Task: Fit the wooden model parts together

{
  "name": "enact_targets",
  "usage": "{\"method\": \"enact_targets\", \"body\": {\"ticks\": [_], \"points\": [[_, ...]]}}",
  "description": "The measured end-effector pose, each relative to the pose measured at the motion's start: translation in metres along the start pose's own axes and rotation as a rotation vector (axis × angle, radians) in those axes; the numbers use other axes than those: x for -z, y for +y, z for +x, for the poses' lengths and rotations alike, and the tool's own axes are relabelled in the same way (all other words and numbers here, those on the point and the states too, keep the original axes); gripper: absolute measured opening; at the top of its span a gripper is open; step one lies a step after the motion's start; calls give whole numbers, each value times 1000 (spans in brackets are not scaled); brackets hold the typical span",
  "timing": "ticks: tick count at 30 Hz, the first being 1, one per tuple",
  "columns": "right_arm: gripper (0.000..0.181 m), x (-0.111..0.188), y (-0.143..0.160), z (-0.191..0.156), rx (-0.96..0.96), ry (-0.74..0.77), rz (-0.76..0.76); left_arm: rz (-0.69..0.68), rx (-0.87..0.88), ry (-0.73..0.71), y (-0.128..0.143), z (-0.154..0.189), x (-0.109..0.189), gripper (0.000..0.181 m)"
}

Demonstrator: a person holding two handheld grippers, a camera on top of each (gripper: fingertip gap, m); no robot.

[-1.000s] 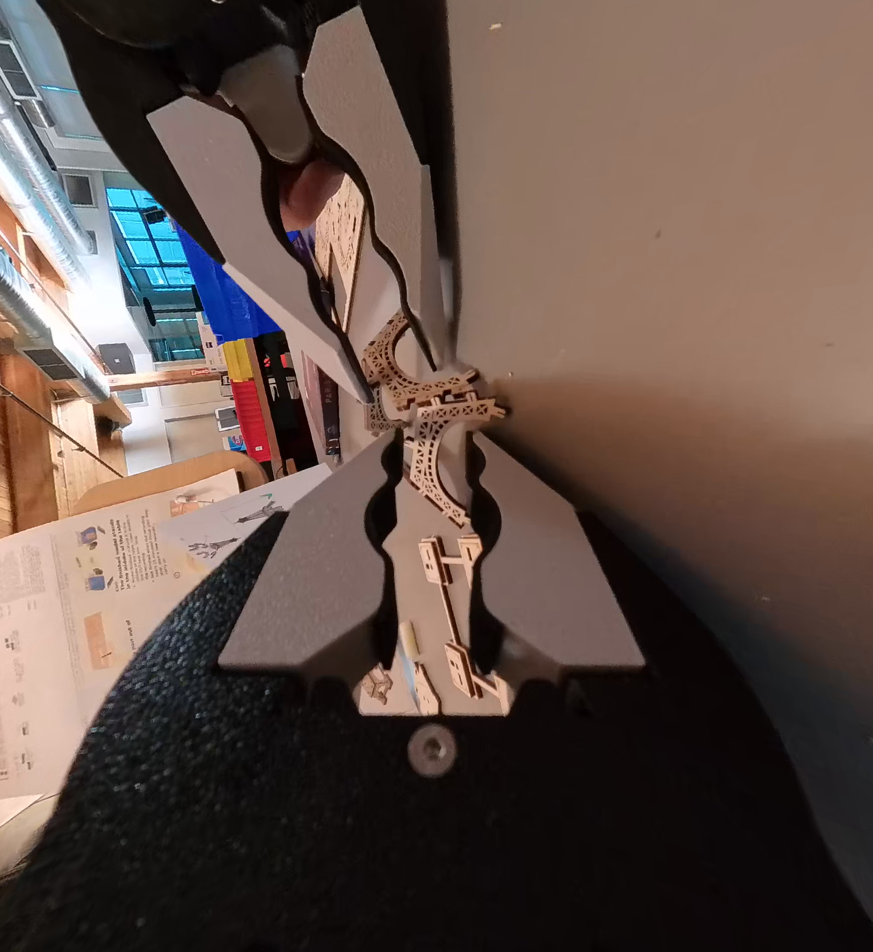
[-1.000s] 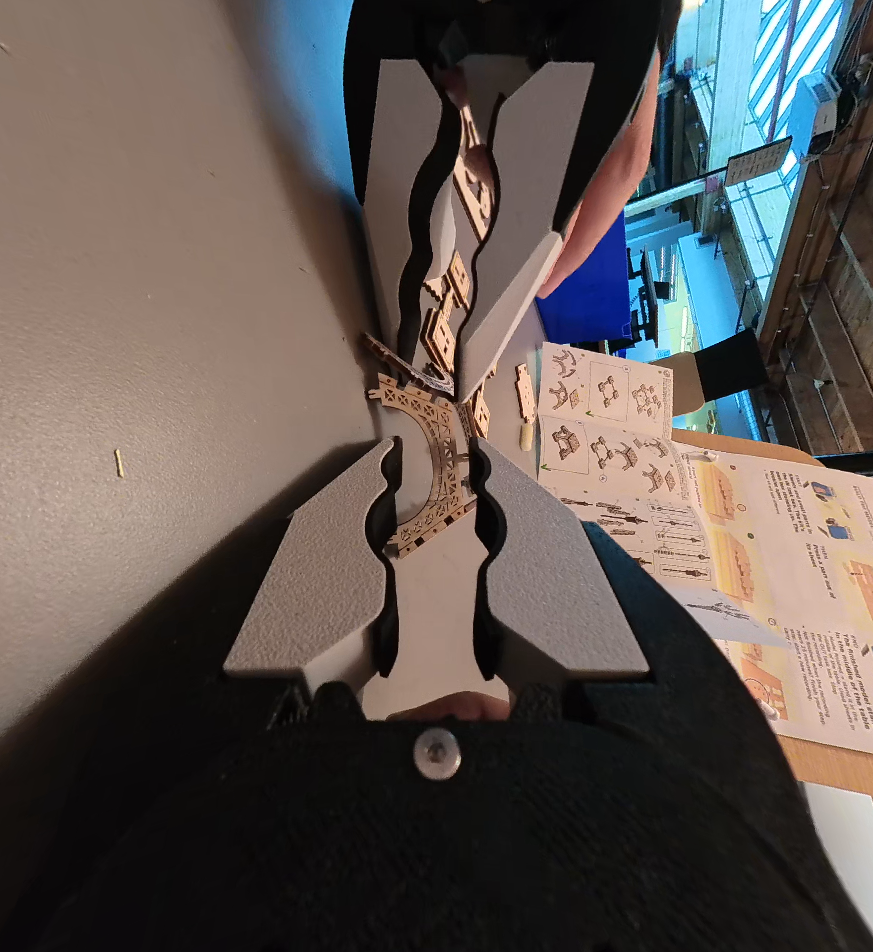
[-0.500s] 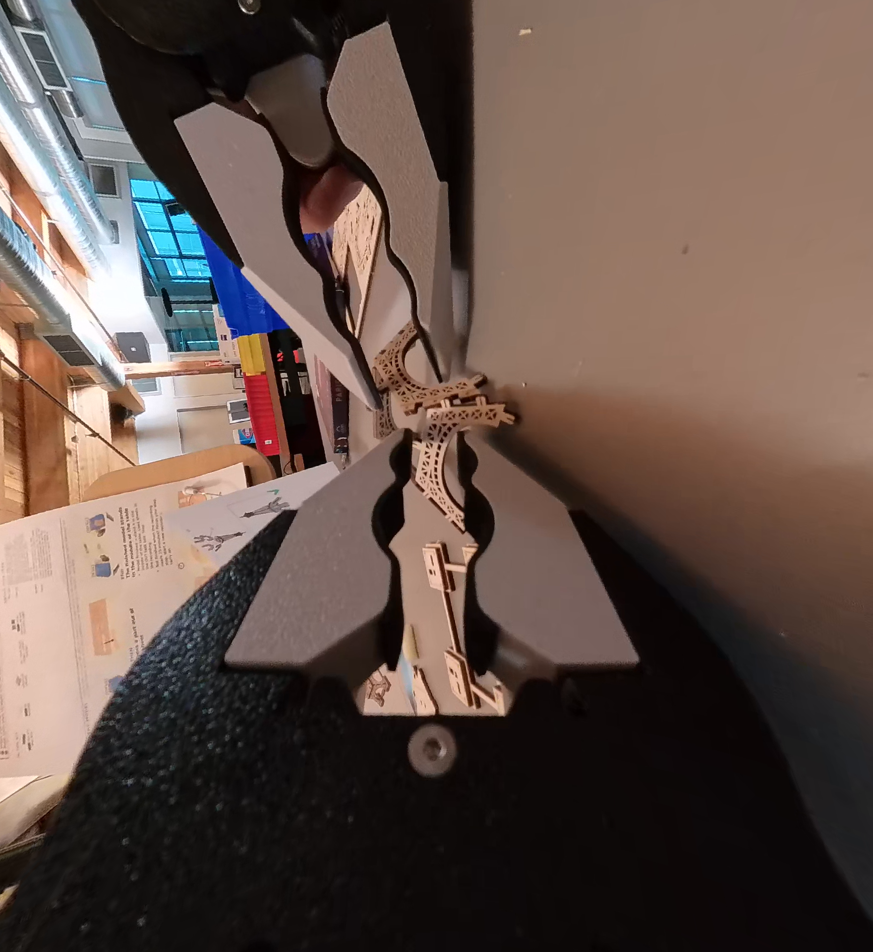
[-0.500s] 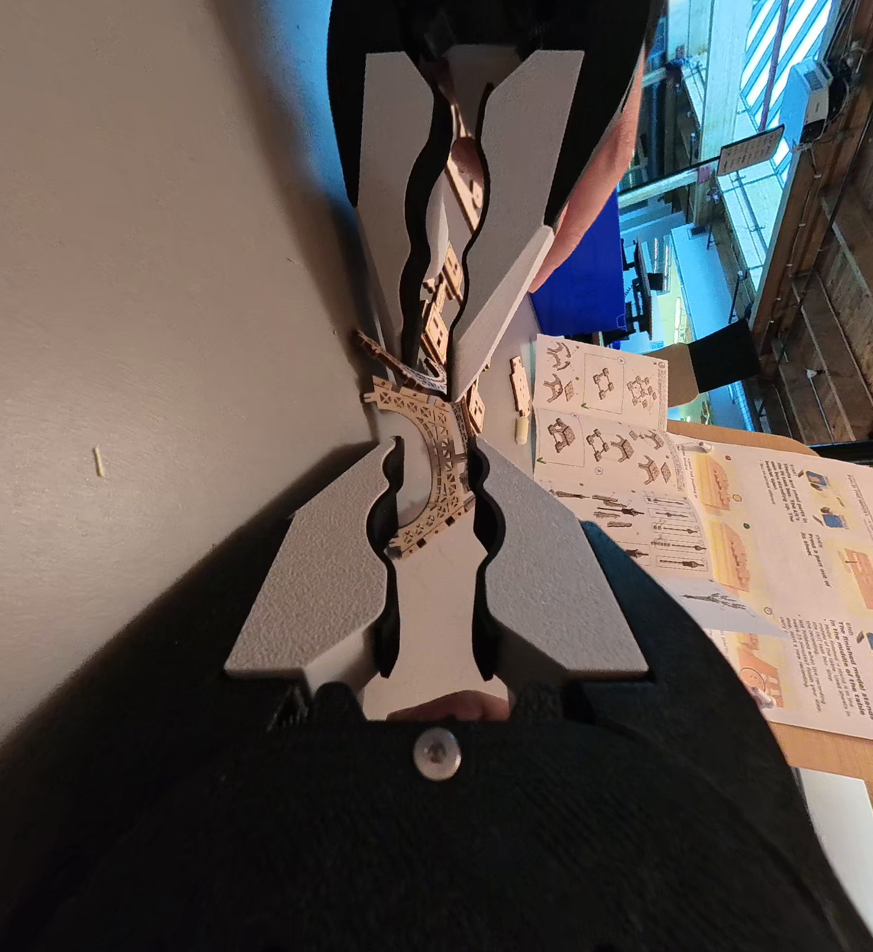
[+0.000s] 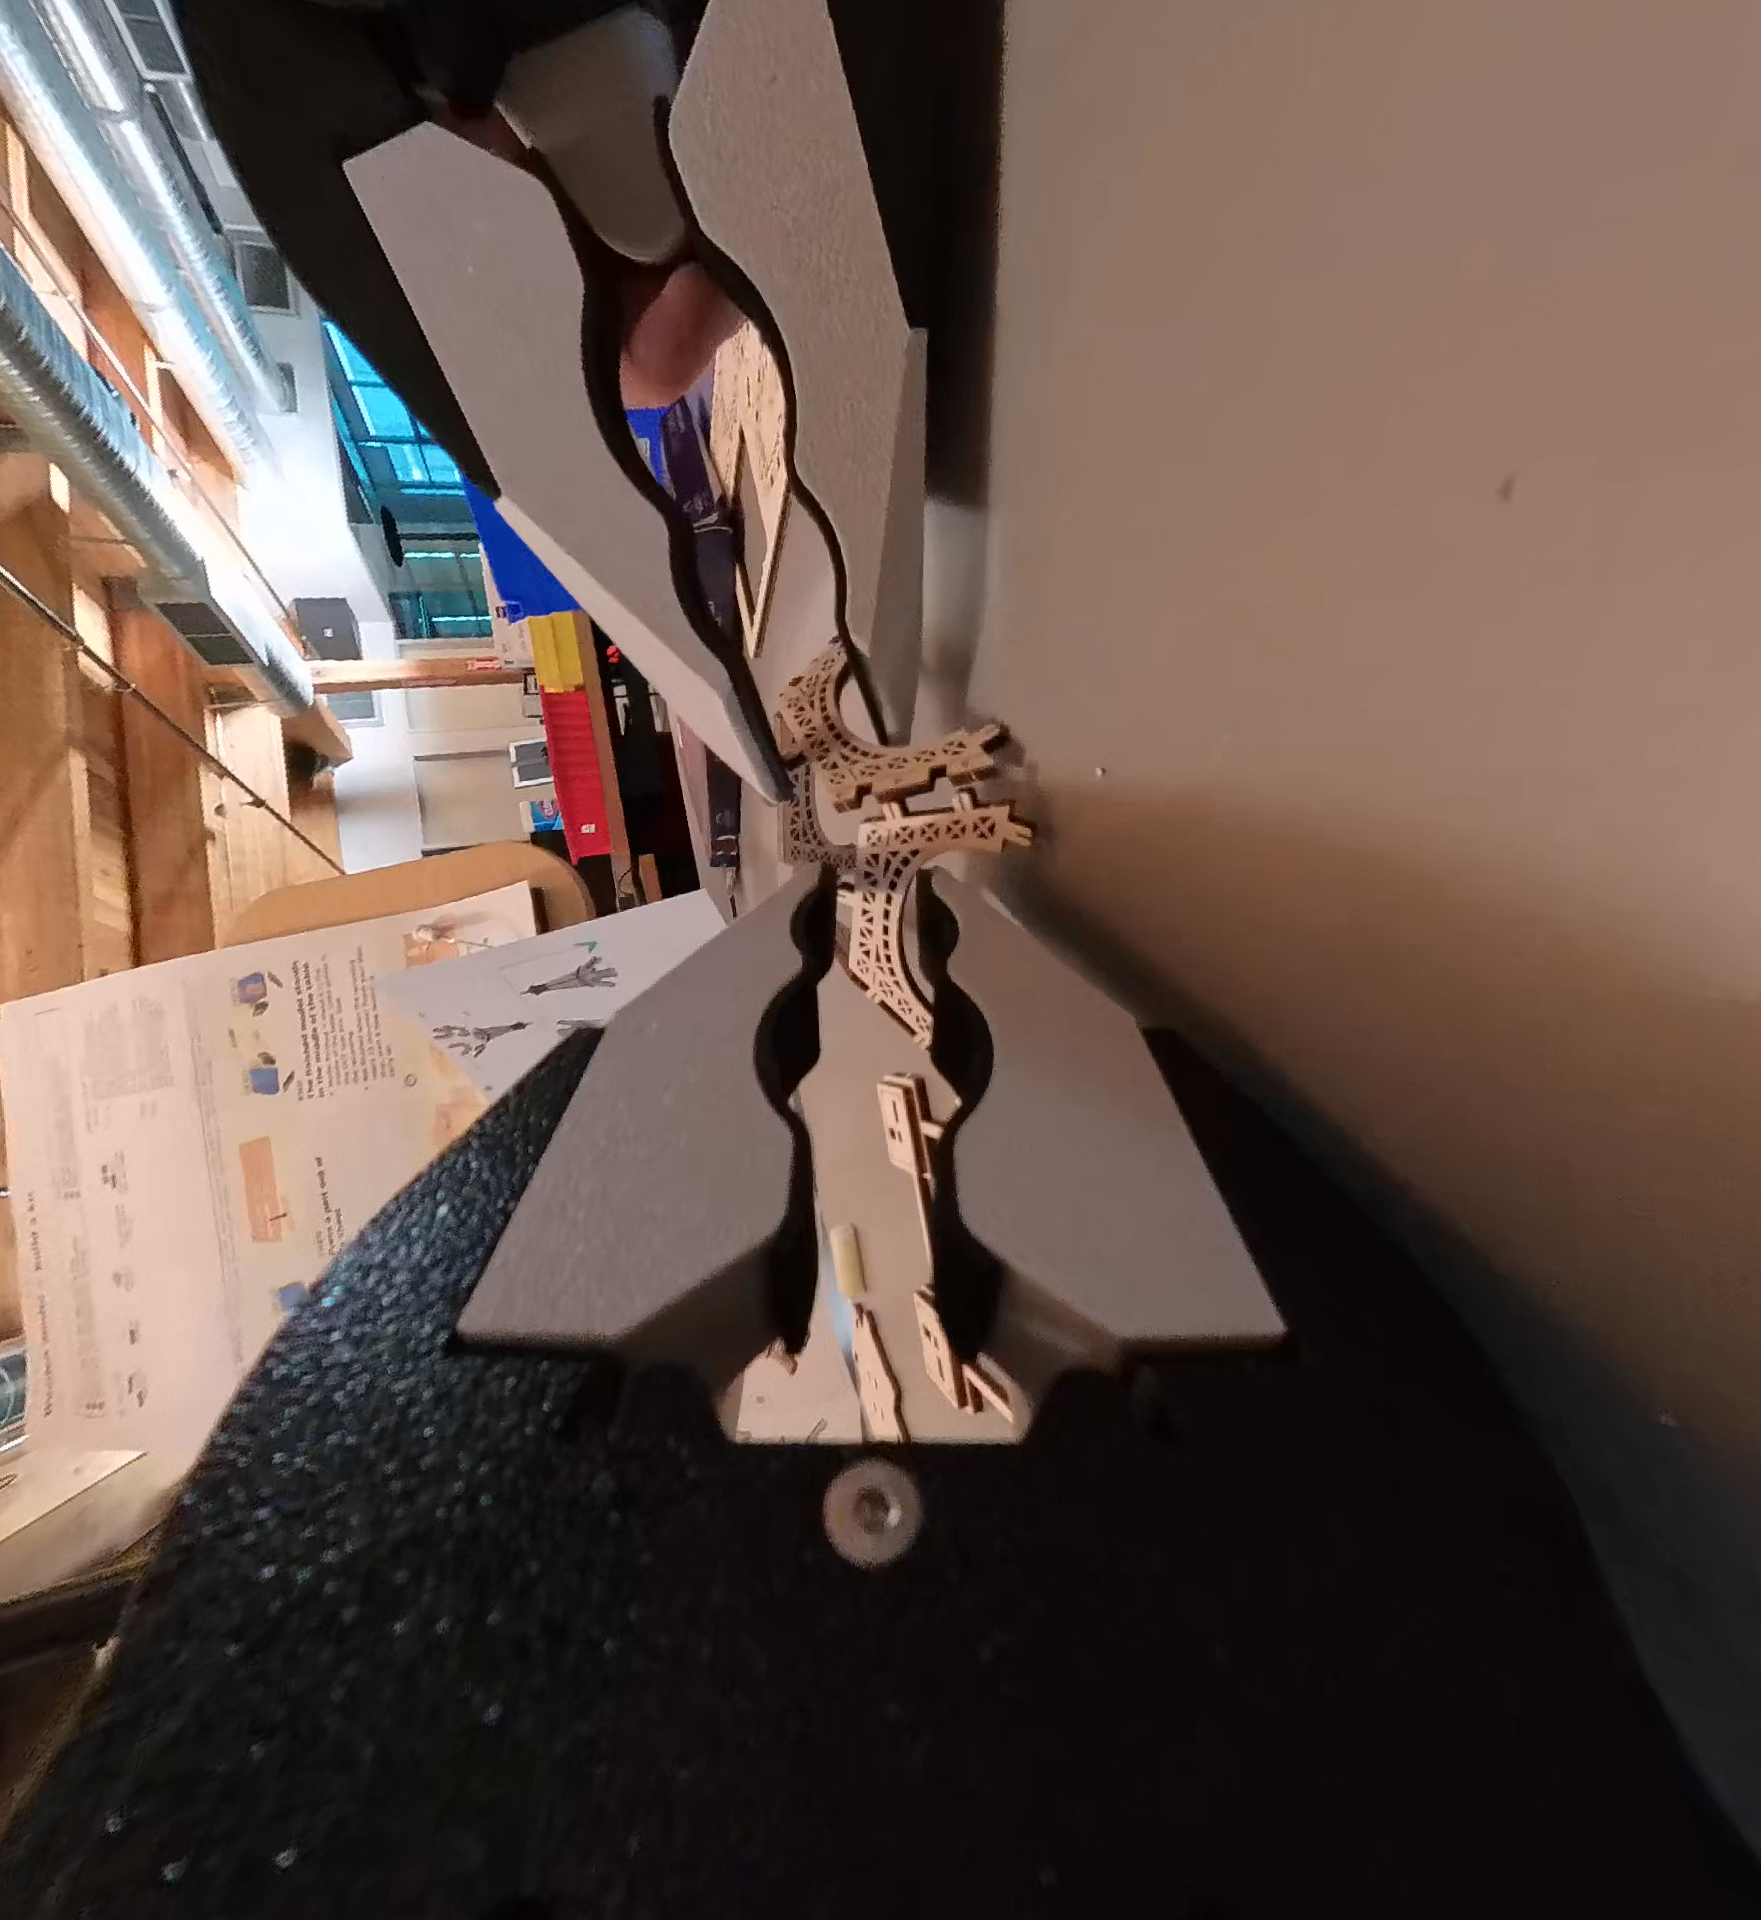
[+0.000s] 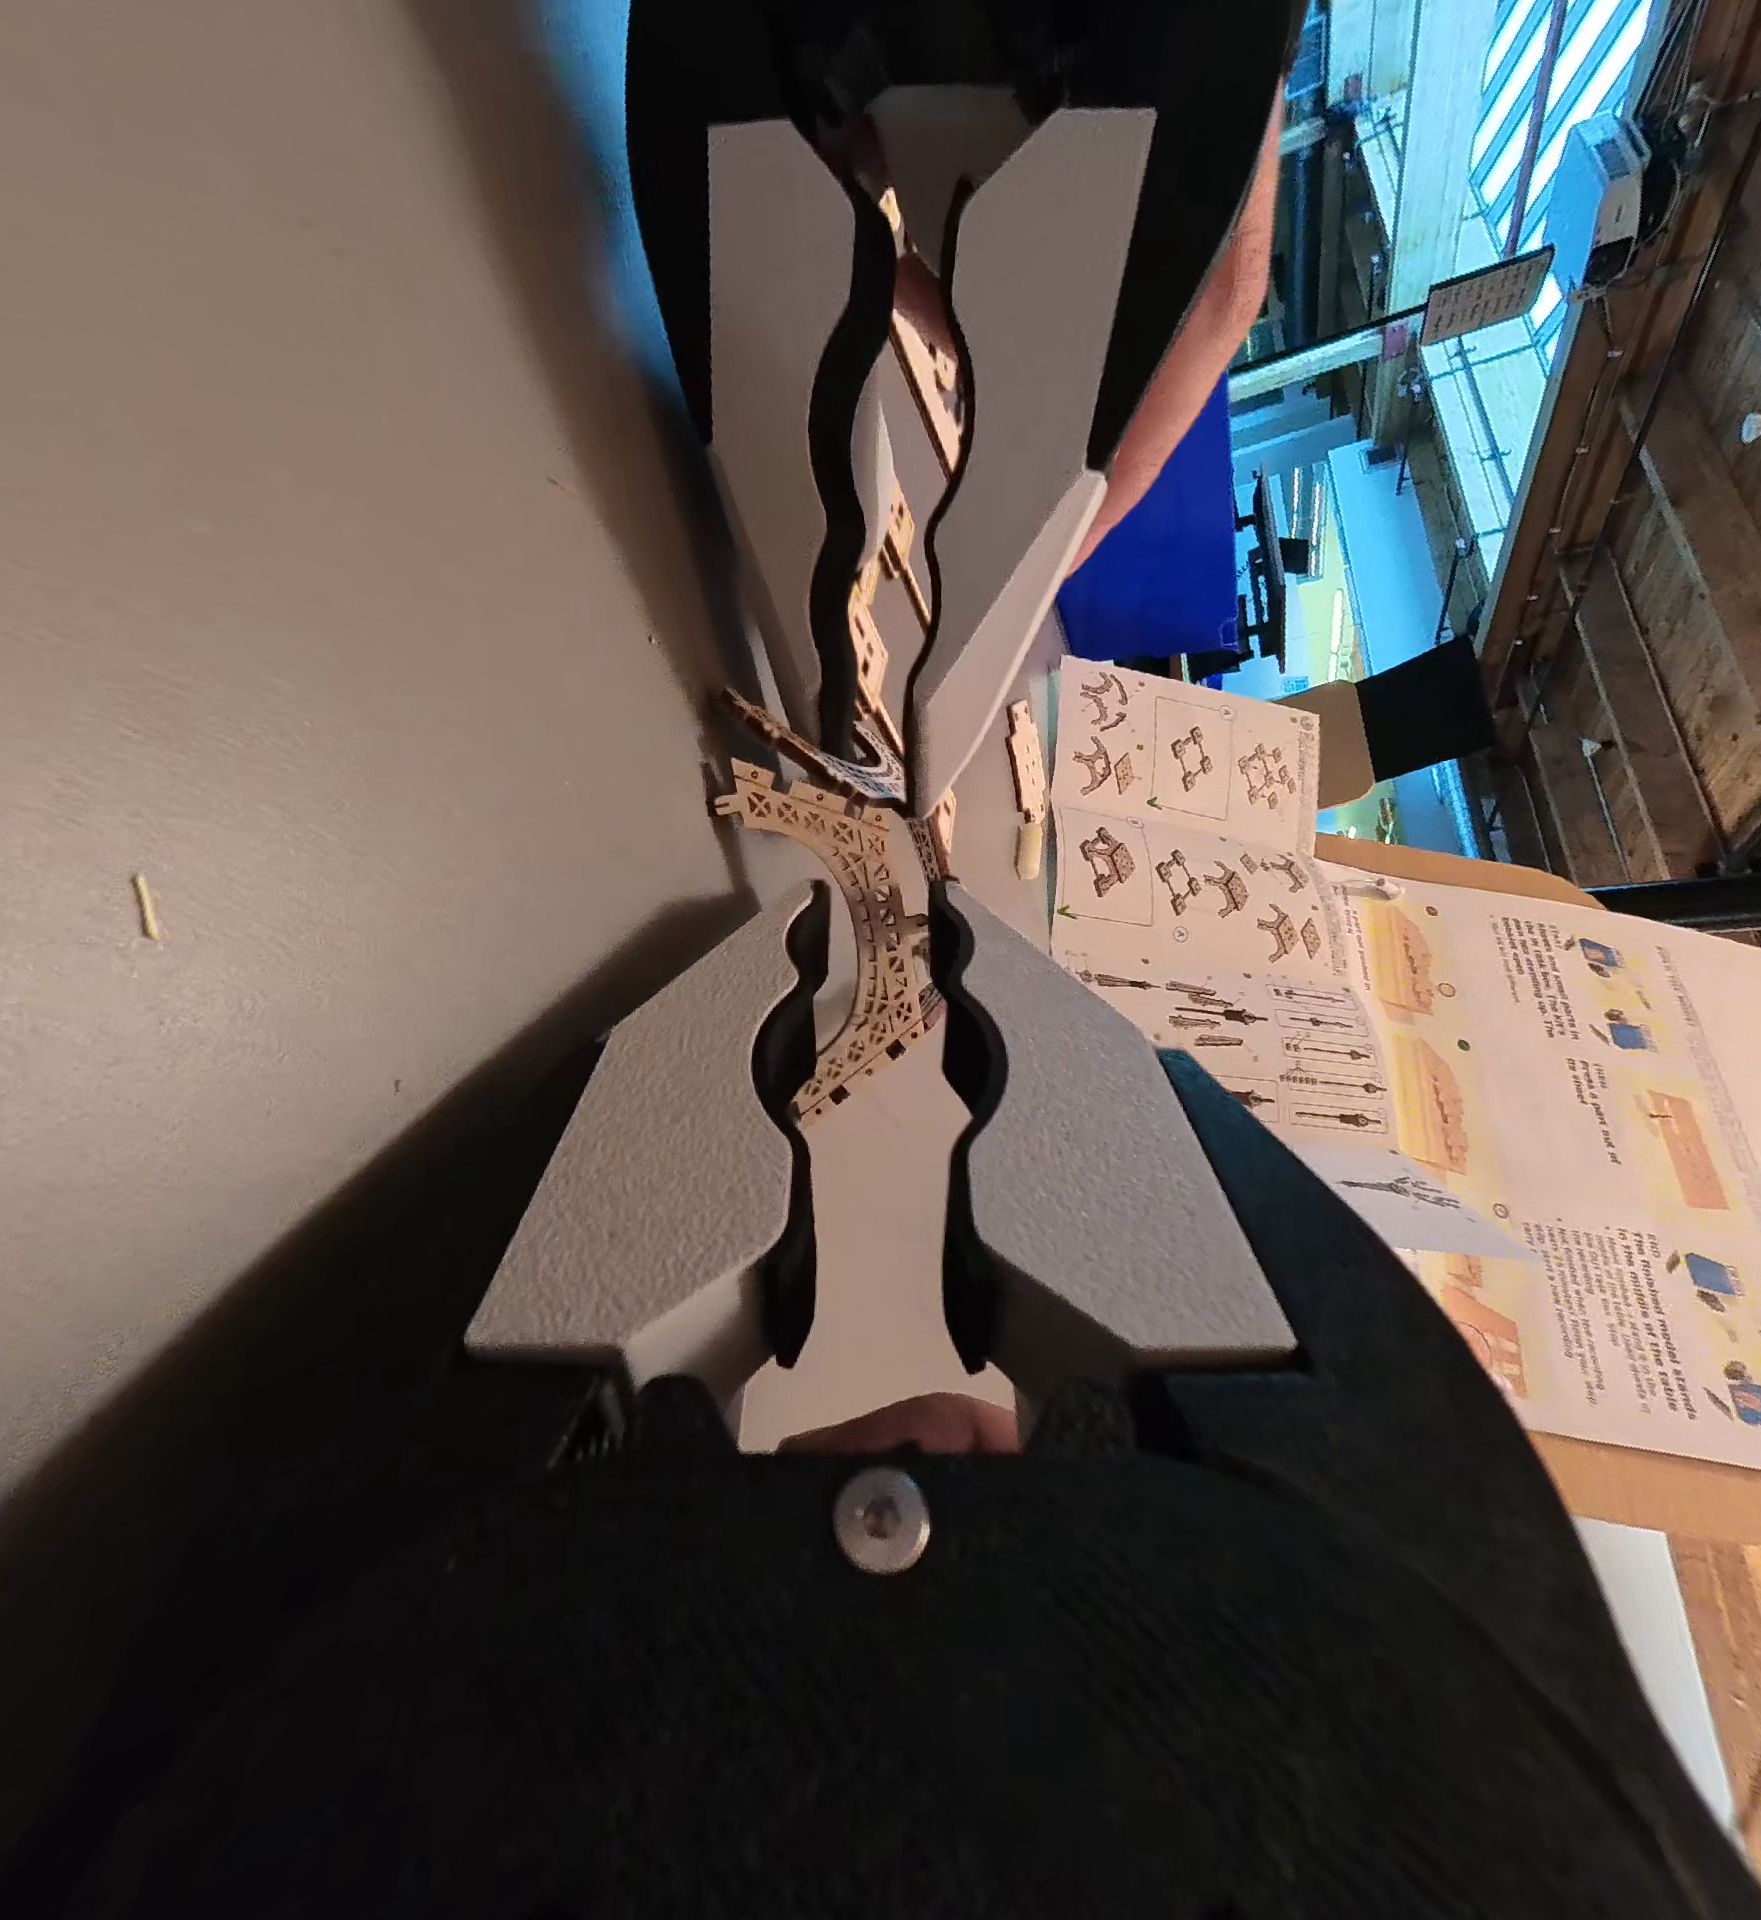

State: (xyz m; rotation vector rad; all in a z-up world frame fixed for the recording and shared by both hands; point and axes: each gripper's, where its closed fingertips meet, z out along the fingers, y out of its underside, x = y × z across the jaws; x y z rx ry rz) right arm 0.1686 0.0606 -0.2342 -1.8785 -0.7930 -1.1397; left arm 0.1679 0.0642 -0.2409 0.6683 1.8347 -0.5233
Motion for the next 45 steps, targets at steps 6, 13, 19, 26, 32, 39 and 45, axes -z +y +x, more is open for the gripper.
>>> {"method": "enact_targets", "body": {"ticks": [6,13,19,26,32,39,45], "points": [[18,1,2,0,-7,-1,-9,-43,23,-48,4,-8,-2,8],[20,1,2,0,3,-6,-17,-47,4,-36,3,-2,-4,10],[21,-2,0,-2,11,-5,-19,-66,28,-23,7,-1,-5,20],[22,-2,0,-2,20,-3,-20,-60,67,-21,11,-6,2,26],[22,-3,-5,-3,28,0,-28,-39,103,9,13,-1,11,25],[48,4,-8,9,-24,36,-13,-57,101,4,21,1,17,23],[51,26,15,24,-6,25,-111,-72,122,-7,29,-2,23,21]]}}
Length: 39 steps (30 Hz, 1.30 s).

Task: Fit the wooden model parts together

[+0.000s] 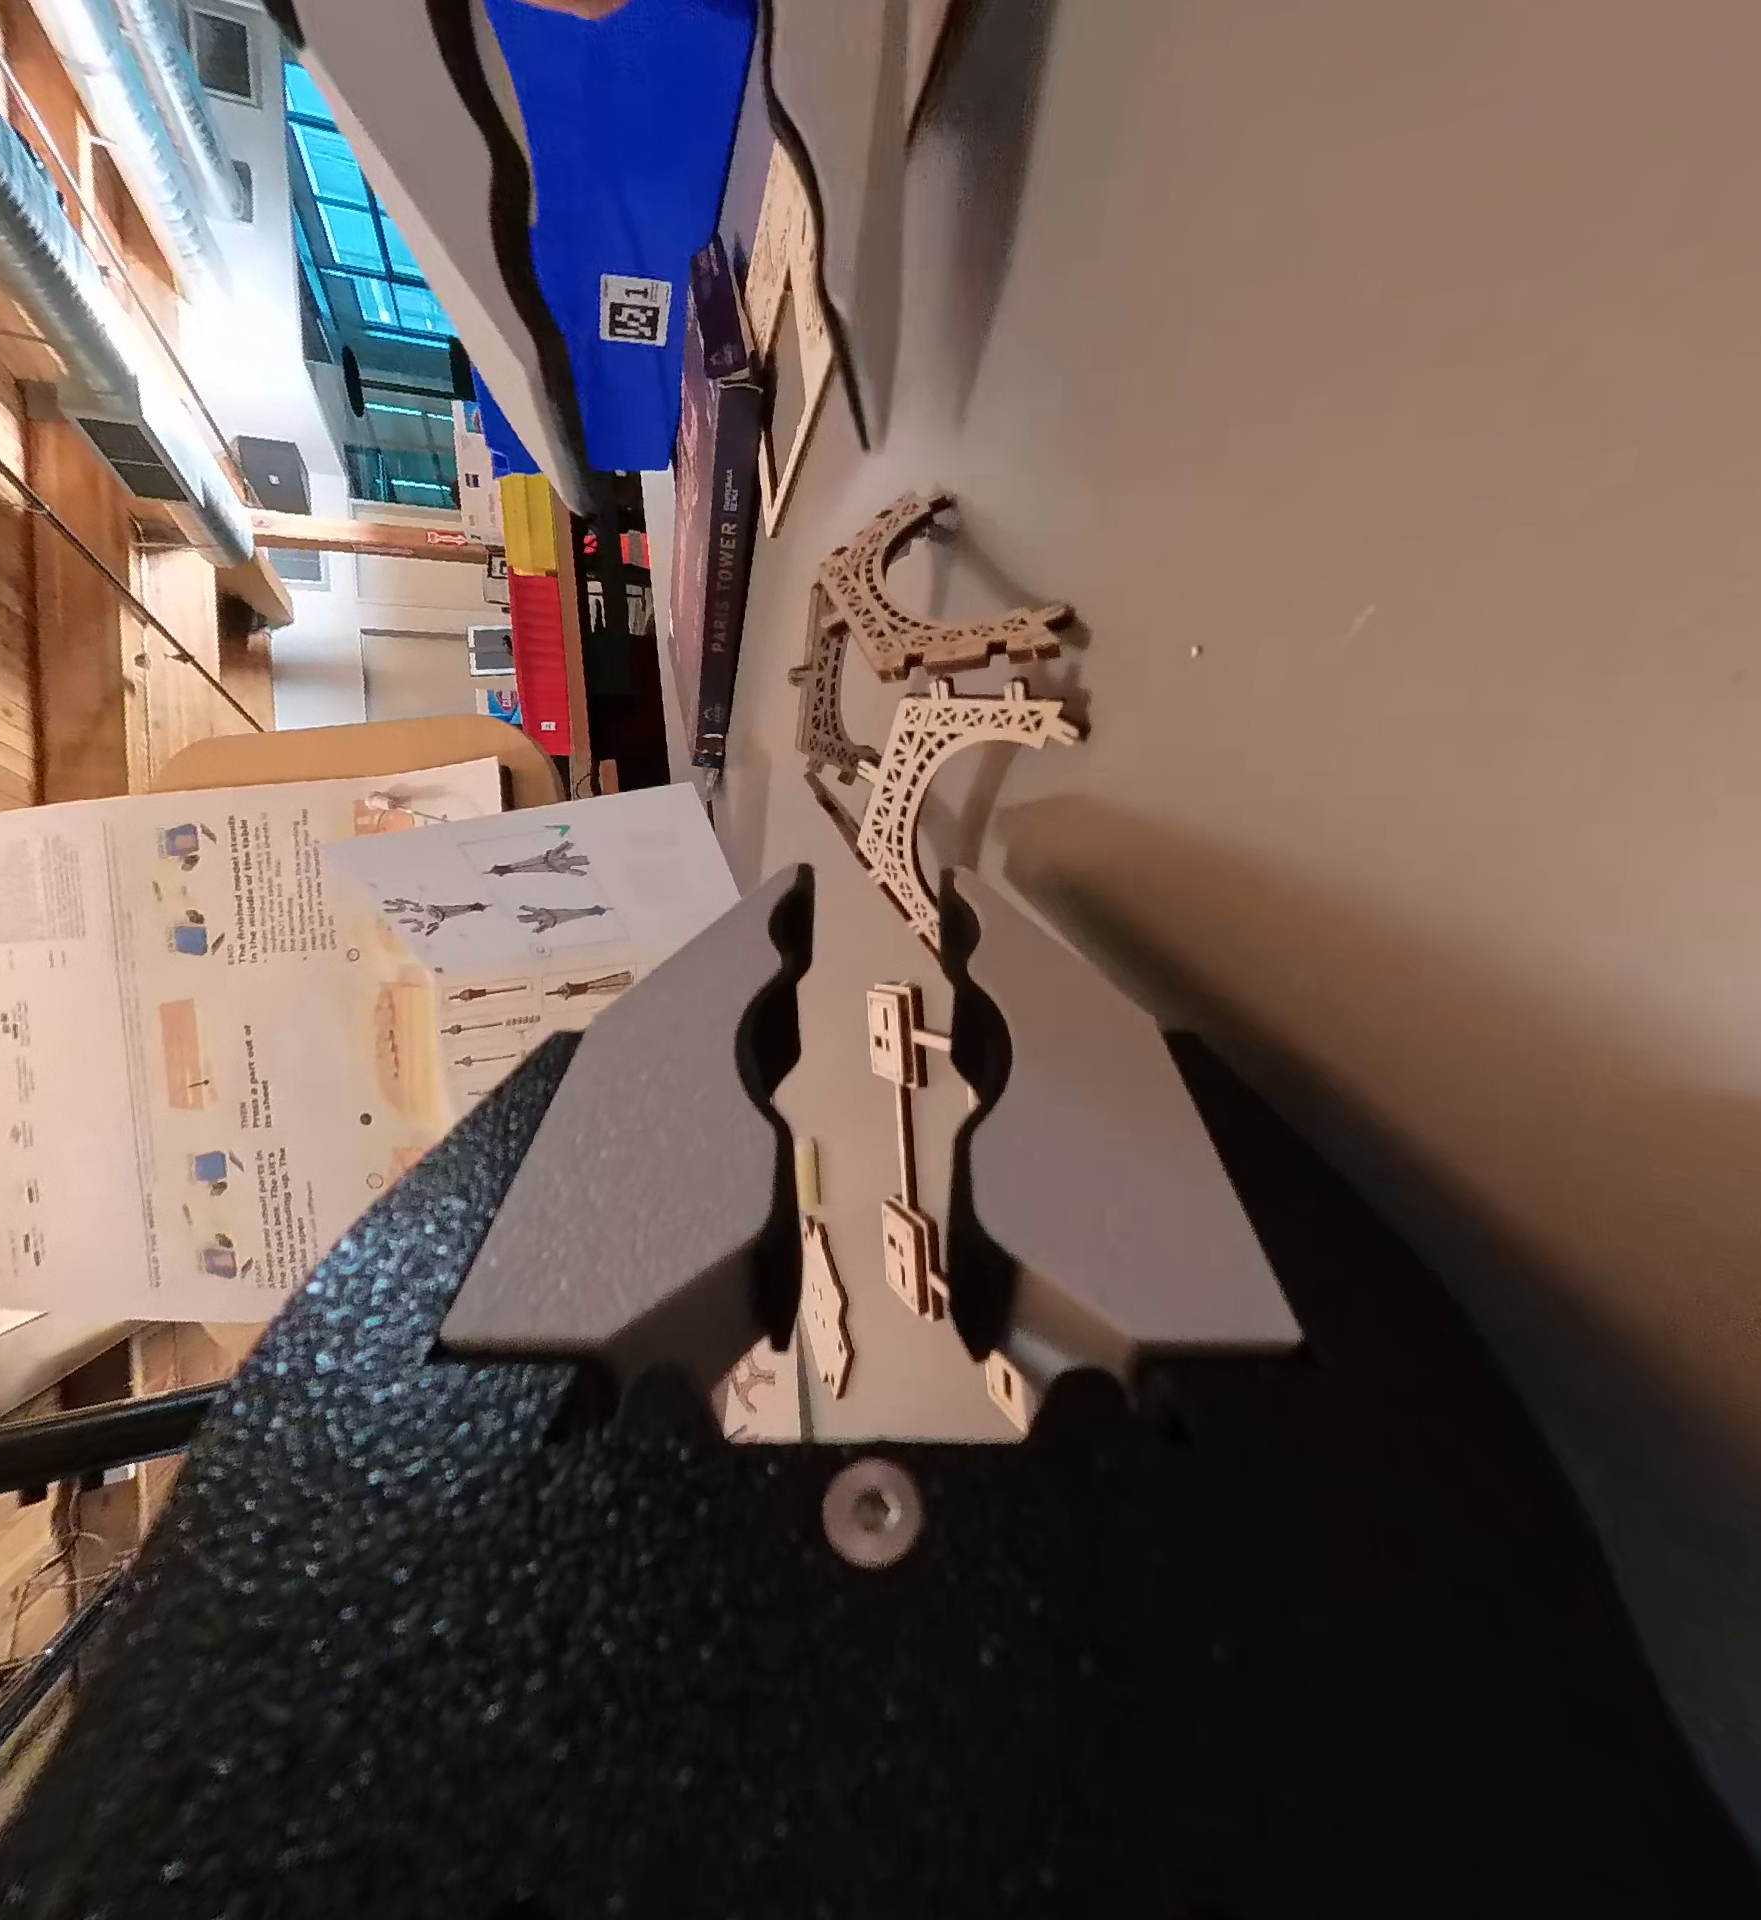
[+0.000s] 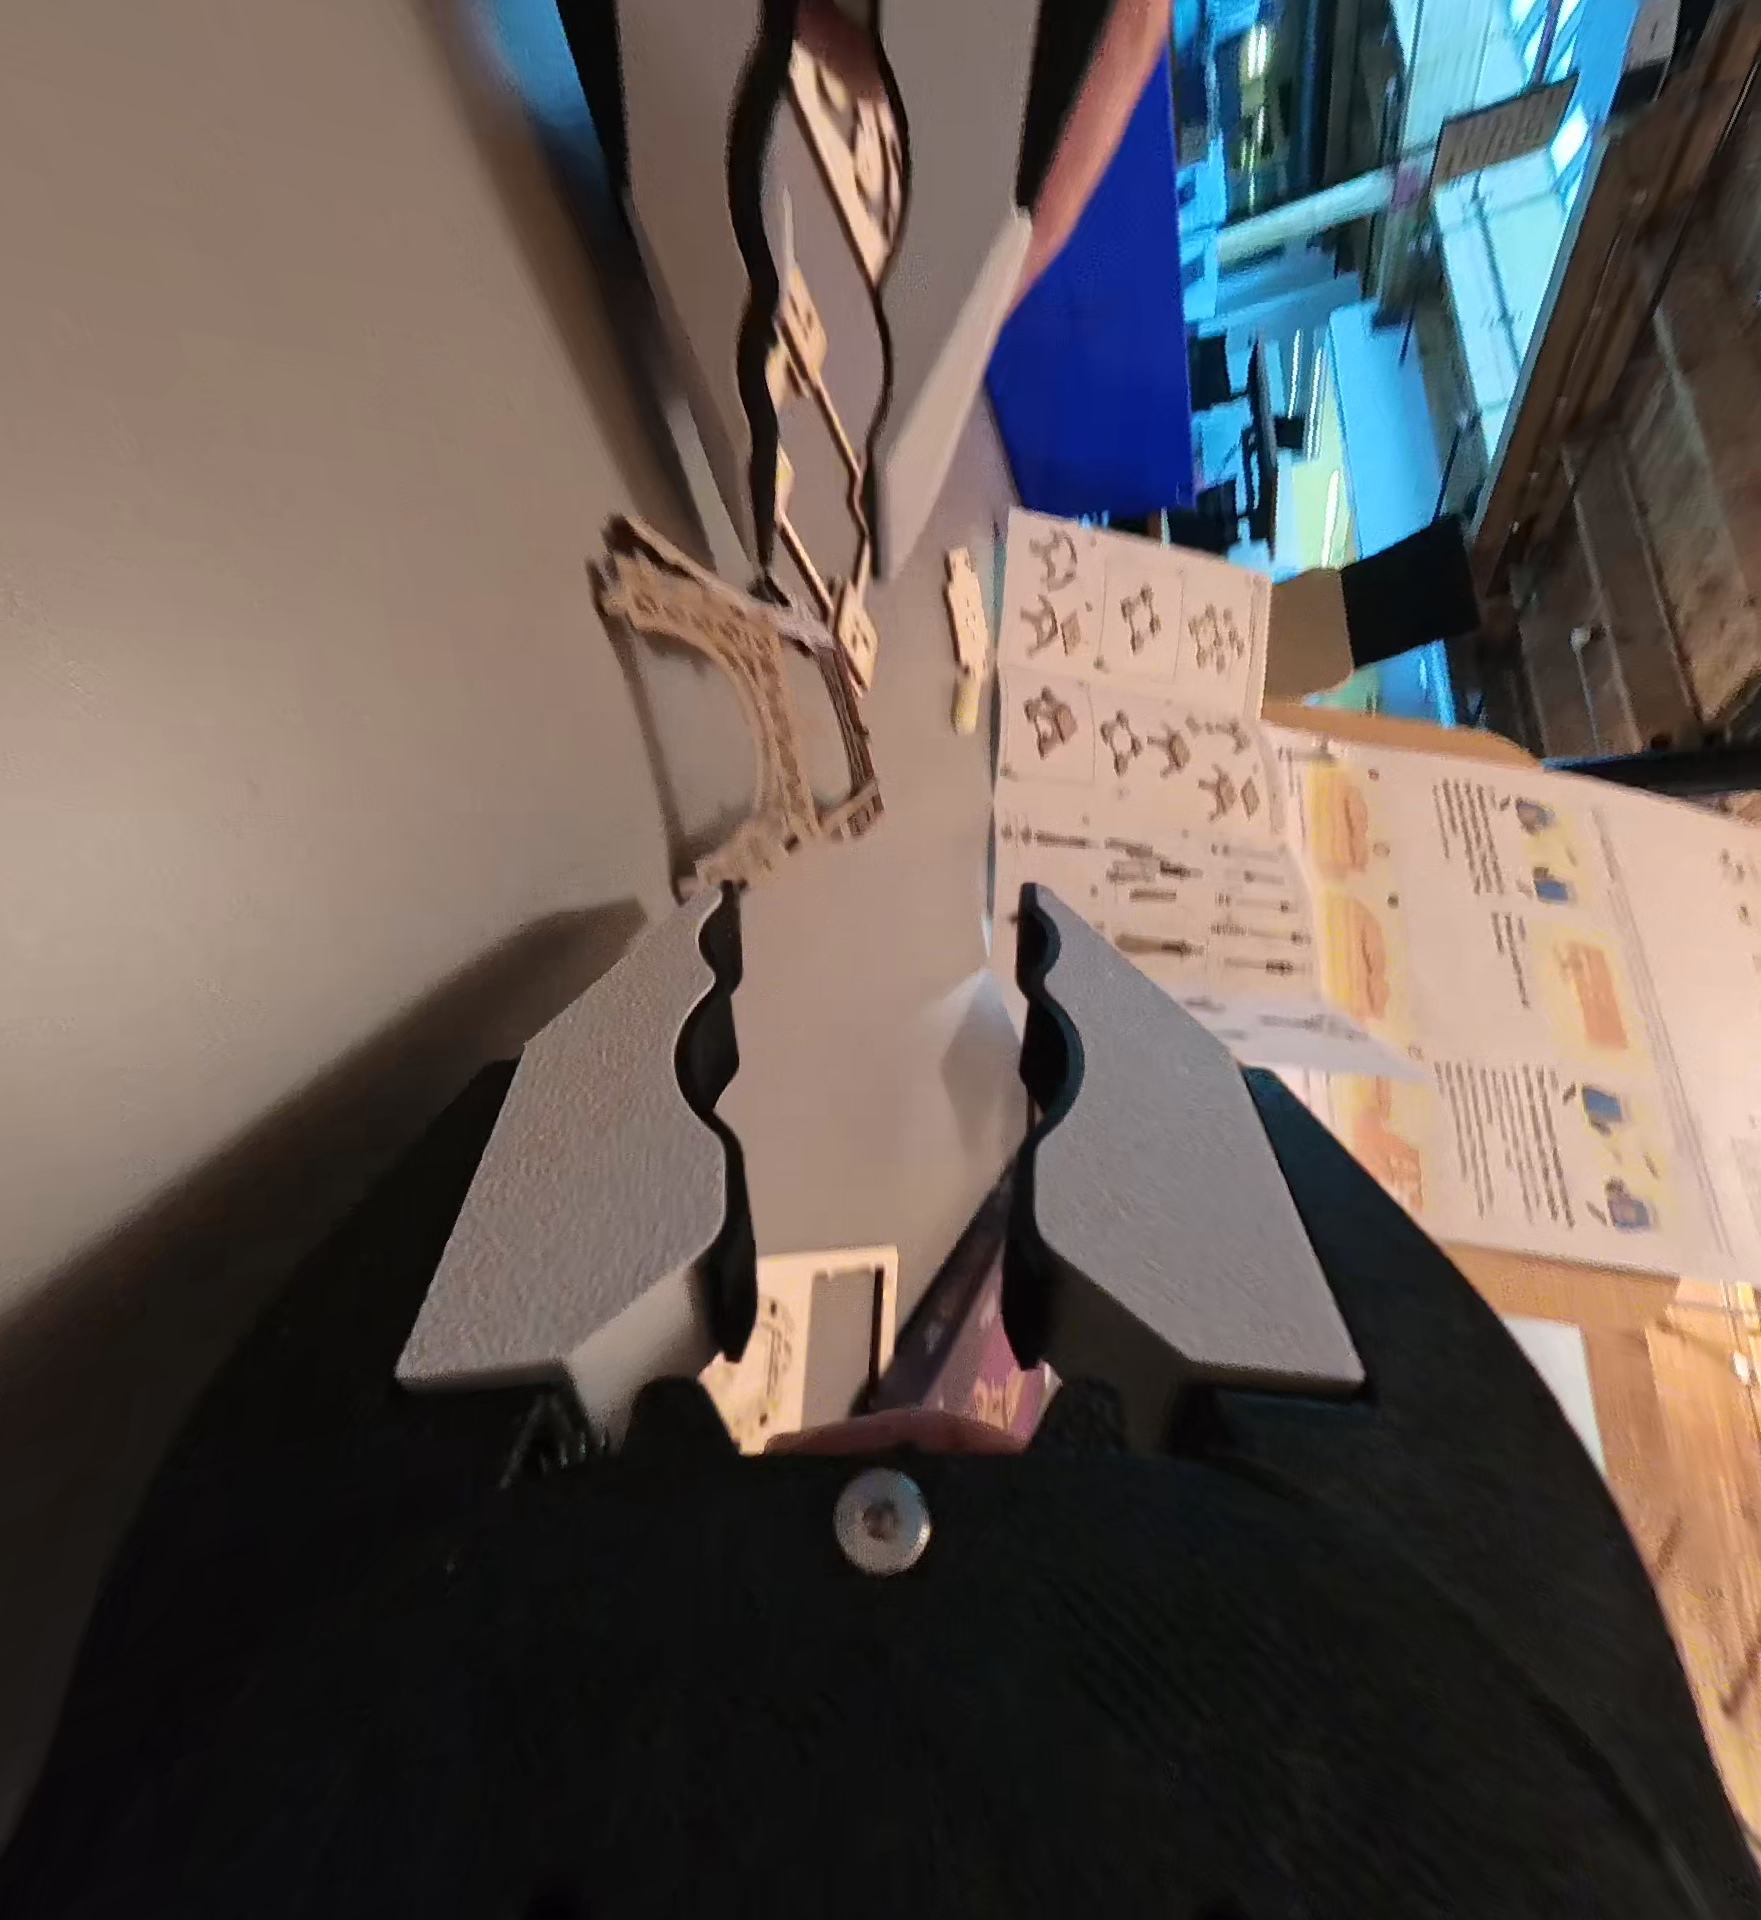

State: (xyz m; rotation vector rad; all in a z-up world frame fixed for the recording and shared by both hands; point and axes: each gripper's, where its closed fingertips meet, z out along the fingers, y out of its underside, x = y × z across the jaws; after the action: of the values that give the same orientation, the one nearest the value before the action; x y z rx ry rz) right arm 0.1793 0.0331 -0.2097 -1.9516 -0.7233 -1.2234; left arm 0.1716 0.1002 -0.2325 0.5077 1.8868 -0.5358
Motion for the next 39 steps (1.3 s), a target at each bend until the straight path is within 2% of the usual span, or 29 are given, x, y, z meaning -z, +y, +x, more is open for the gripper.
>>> {"method": "enact_targets", "body": {"ticks": [2,5,12,19,27,32,39], "points": [[57,1,15,6,-11,14,-57,-9,-8,-1,3,0,1,20],[58,0,18,-1,-59,0,-71,-26,-14,-3,8,1,3,19],[45,-6,-8,-18,-136,-109,25,-11,-14,-13,5,-2,5,16],[49,-16,-1,-15,-181,-89,1,-17,-23,-10,10,-1,1,16],[55,-17,-15,-11,-70,-25,30,-1,-19,-14,10,-7,-1,17],[52,-19,-16,-14,-2,-21,18,11,16,12,9,-10,-1,22],[43,-21,-16,-20,-4,-33,36,17,-53,98,2,1,-9,31]]}}
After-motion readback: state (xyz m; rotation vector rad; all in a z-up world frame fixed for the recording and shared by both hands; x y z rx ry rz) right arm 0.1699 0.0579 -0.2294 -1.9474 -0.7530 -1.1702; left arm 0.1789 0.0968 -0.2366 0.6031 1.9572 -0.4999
